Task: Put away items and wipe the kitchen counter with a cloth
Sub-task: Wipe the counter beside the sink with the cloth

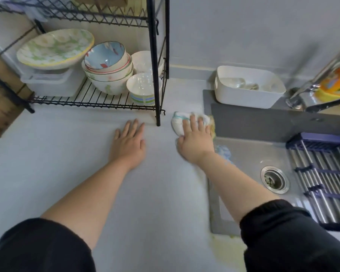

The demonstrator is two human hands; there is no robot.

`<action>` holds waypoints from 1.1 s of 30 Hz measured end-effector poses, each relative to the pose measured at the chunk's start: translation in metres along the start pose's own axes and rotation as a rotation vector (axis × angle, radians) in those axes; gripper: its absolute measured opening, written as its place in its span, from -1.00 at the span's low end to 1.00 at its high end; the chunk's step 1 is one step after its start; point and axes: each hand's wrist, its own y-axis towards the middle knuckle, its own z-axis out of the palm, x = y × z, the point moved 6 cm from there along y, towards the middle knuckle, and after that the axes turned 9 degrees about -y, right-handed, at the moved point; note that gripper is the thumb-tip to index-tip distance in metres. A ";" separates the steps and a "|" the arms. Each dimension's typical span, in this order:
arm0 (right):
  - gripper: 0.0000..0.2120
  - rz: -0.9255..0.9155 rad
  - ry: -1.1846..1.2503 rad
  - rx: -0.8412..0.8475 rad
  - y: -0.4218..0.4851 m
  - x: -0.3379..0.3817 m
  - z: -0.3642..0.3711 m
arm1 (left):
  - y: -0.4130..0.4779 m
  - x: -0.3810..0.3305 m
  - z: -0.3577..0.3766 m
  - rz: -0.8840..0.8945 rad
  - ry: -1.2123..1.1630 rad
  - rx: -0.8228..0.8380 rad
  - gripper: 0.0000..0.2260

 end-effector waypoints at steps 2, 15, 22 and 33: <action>-0.39 -0.077 -0.008 -0.062 -0.055 0.004 0.005 | -0.014 -0.003 0.002 0.007 0.016 -0.003 -0.51; -0.40 -0.109 -0.046 0.068 0.030 -0.001 -0.008 | -0.026 -0.006 0.005 -0.001 0.039 0.003 -0.49; -0.39 -0.036 -0.008 0.025 0.006 0.011 -0.001 | -0.025 -0.006 0.005 0.007 0.024 0.018 -0.50; -0.27 -0.413 -0.030 0.113 -0.119 0.023 0.018 | -0.059 0.004 0.000 0.082 -0.191 0.002 -0.38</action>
